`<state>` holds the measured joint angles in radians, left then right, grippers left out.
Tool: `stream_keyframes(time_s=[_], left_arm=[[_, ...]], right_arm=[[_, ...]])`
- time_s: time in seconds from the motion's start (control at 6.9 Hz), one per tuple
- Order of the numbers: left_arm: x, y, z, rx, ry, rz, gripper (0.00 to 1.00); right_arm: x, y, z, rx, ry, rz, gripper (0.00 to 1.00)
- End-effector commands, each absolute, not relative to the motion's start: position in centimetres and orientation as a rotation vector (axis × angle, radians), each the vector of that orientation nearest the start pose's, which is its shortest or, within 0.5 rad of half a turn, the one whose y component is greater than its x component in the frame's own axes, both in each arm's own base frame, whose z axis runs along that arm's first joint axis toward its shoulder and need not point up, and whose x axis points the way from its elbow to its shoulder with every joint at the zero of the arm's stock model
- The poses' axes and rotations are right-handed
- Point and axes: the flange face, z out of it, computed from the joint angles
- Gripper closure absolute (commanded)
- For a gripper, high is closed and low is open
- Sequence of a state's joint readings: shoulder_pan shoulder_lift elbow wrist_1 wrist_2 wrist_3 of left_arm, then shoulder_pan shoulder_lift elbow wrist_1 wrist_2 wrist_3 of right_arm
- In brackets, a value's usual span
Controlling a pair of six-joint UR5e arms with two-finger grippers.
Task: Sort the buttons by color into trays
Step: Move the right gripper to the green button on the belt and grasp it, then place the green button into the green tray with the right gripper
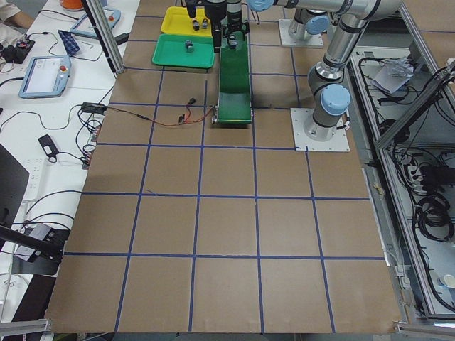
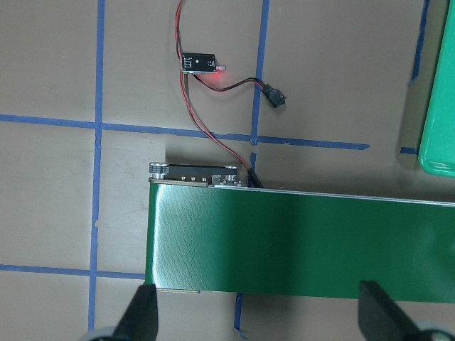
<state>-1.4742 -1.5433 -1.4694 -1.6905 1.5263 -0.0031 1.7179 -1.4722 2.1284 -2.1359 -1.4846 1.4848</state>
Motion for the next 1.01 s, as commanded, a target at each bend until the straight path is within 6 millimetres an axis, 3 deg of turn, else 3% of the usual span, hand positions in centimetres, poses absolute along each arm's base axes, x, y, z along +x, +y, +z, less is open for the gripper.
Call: stream_keyframes(time_s=[0.0, 0.29, 0.43, 0.87], left_arm=[[-9.1, -48.9, 53.8, -0.158, 3.182, -0.015, 0.00], [-9.1, -49.2, 53.9, -0.158, 3.182, -0.018, 0.00], [-9.1, -49.2, 53.9, -0.158, 3.180, -0.018, 0.00], [-9.0, -49.3, 53.9, -0.158, 3.180, -0.020, 0.00]], right_arm=[[20.2, -42.5, 24.3, 1.912, 2.484, 0.175, 1.00], [19.8, -44.8, 27.0, 1.849, 2.492, 0.102, 1.00], [19.5, -47.0, 29.2, 1.833, 2.451, 0.037, 1.00], [17.8, -59.6, 29.3, 1.794, 2.499, -0.099, 1.00]])
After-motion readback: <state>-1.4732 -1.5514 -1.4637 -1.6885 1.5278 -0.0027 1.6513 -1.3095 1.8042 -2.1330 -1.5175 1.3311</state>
